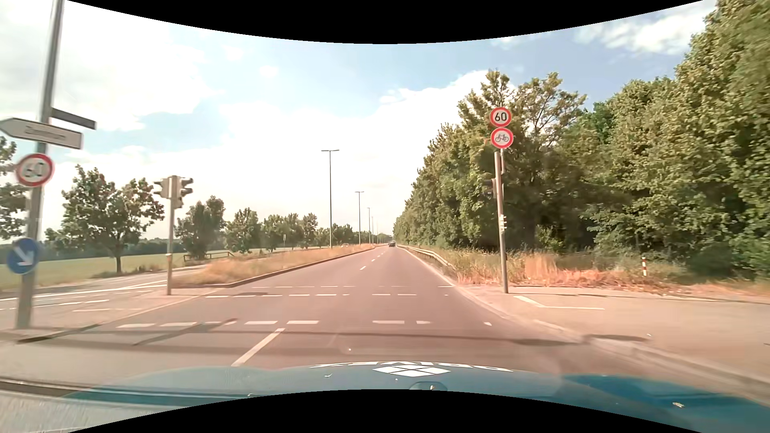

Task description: Follow the waypoints while adhering to traffic rules and regulations

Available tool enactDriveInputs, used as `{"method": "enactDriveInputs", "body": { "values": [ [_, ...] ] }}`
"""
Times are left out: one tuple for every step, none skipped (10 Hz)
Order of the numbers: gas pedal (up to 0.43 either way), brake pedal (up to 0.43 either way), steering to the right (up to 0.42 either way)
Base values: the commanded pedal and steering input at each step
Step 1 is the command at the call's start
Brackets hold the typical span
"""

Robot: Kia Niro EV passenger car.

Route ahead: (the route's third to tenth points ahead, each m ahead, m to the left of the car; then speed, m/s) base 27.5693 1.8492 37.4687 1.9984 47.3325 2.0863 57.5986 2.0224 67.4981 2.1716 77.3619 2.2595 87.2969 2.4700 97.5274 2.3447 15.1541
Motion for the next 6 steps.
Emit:
{"method": "enactDriveInputs", "body": {
  "values": [
    [0.197, 0.000, -0.002],
    [0.197, 0.000, -0.002],
    [0.197, 0.000, -0.003],
    [0.197, 0.000, -0.002],
    [0.197, 0.000, -0.002],
    [0.197, 0.000, -0.003]
  ]
}}
